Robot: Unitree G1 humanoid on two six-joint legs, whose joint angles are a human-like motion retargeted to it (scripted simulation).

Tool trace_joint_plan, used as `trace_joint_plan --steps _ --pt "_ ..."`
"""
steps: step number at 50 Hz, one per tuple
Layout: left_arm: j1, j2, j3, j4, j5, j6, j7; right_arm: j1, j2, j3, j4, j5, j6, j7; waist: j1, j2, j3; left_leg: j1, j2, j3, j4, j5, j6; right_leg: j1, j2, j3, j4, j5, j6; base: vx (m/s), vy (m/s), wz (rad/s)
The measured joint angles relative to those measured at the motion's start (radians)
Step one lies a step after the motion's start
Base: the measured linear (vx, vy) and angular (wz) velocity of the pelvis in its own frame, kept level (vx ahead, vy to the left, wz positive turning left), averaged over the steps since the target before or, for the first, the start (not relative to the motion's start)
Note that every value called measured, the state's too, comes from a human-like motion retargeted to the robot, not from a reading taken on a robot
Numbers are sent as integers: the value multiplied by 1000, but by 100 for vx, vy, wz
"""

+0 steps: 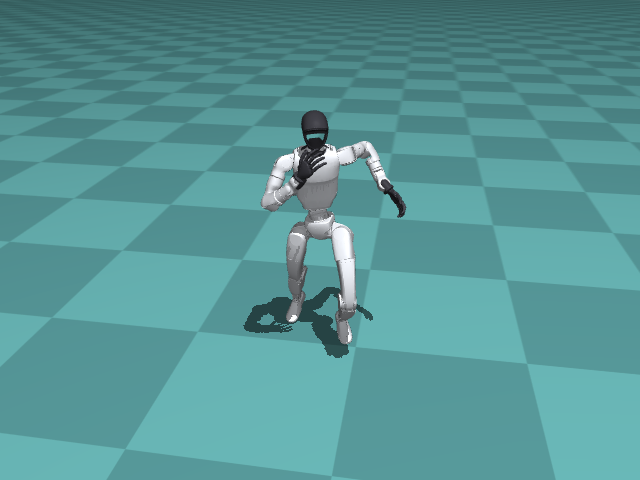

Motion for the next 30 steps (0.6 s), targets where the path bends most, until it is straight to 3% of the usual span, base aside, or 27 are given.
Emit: trace_joint_plan --steps 2,5,7,8,10,12,14,16,18,20,23,25,27,30 --pt "40 37 50 -32 19 21 -106 -37 -22 34 -47 -23 -24 4 52 -20 -22 73 63 112 -355 30 -16 62 -3 -76 -3 97 70 165 45 -51" --pt "26 81 132 -73 125 64 -248 49 -82 26 -48 -26 -49 53 35 45 -20 238 104 225 -897 45 -113 219 52 -231 49 74 29 164 55 4" --pt "-42 77 153 -62 235 58 -254 177 -131 -25 -5 -35 -38 93 -7 89 3 301 135 172 -1010 62 -153 225 72 -254 313 -17 9 162 52 14" --pt "-104 72 145 -40 269 48 -220 240 -150 -51 33 -53 -23 113 -29 79 17 305 136 116 -992 96 -132 158 48 -235 537 -70 5 155 46 22" --pt "-274 53 95 30 363 32 -142 384 -167 -92 143 -86 0 150 -98 60 65 298 136 -4 -823 120 -102 84 34 -181 866 -190 -67 147 42 56" --pt "-546 76 -7 180 583 -52 -105 558 -140 -139 310 11 -35 117 -176 -31 113 238 110 -75 -529 -42 -5 -48 -5 -135 1182 -300 -58 139 34 88" --pt "-863 84 -124 255 727 -16 -26 701 -128 -151 577 -71 3 92 -229 -61 150 269 95 -80 -406 -165 -33 -183 3 -96 1384 -404 -97 135 28 89" --pt "-1161 68 -243 233 839 -1 -9 839 -150 -179 769 -156 15 139 -313 -49 158 335 75 -99 -413 -213 -65 -307 -3 -144 1464 -483 -142 134 18 131" --pt "-1384 62 -361 114 837 -12 20 1006 -213 -233 799 -99 7 192 -444 -2 137 407 61 -150 -506 -196 -104 -419 5 -235 1411 -518 -151 136 1 186" --pt "-1549 94 -479 -45 777 -26 55 1212 -282 -332 738 38 15 238 -586 62 97 478 62 -217 -650 -108 -145 -514 17 -326 1239 -505 -126 138 -22 201" --pt "-1687 167 -567 -254 711 -48 36 1500 -300 -514 677 150 63 313 -758 142 49 583 94 -323 -853 151 -193 -557 22 -423 793 -419 -83 139 -48 185" --pt "-1809 228 -591 -340 391 -107 3 1632 -302 -578 669 172 60 307 -822 176 34 632 115 -357 -924 322 -181 -519 16 -477 394 -318 -3 136 -66 157" --pt "-1858 241 -561 -389 356 -139 -3 1678 -279 -659 693 98 79 339 -891 160 30 670 135 -296 -896 349 -192 -481 -48 -507 90 -263 50 136 -77 170" --pt "-1861 211 -478 -413 318 -176 33 1677 -274 -768 733 -67 96 355 -953 133 42 729 183 -212 -764 231 -191 -455 -147 -496 -175 -275 144 129 -87 127"
